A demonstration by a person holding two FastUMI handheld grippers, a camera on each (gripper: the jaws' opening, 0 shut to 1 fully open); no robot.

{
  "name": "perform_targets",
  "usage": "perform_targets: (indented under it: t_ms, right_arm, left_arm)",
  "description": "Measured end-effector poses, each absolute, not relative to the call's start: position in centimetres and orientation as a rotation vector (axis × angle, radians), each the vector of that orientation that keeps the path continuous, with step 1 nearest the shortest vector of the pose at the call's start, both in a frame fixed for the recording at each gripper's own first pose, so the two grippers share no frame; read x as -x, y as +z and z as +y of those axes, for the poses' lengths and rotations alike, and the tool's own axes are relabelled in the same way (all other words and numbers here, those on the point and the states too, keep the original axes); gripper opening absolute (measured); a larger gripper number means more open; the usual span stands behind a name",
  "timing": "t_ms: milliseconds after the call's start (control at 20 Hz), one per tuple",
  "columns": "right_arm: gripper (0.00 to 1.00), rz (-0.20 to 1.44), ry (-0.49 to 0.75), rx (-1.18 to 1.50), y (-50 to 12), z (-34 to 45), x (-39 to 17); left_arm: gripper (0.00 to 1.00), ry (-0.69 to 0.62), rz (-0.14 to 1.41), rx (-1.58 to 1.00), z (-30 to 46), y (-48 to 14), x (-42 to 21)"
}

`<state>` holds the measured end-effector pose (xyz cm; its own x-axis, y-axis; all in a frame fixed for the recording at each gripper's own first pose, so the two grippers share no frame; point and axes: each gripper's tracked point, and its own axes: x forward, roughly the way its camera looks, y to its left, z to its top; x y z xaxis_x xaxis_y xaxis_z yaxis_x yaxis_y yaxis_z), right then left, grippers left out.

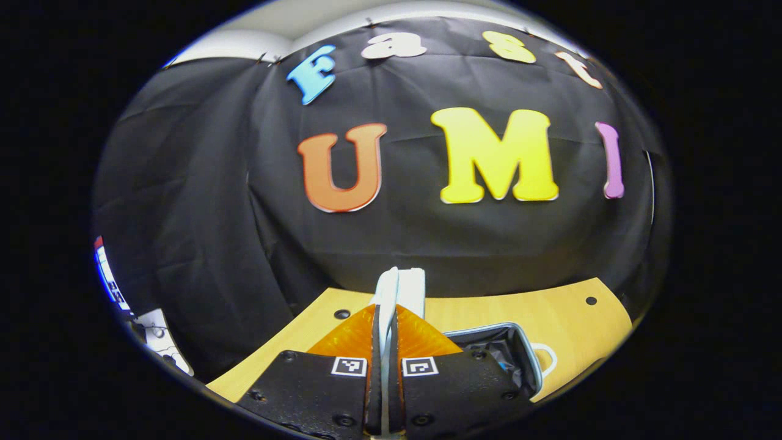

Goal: First open the suitcase, pack the skin care products into it, and then close the suitcase.

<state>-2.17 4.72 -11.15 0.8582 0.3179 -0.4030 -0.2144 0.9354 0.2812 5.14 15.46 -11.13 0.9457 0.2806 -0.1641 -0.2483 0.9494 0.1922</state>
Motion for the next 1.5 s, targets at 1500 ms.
perform_targets:
  t_ms: [1500]
  right_arm:
    - [0.69,0.565,0.056,-0.089,-11.2,-9.3,4.0]
  left_arm:
    - [0.17,0.042,0.402,-0.152,-10.7,-34.8,-10.7]
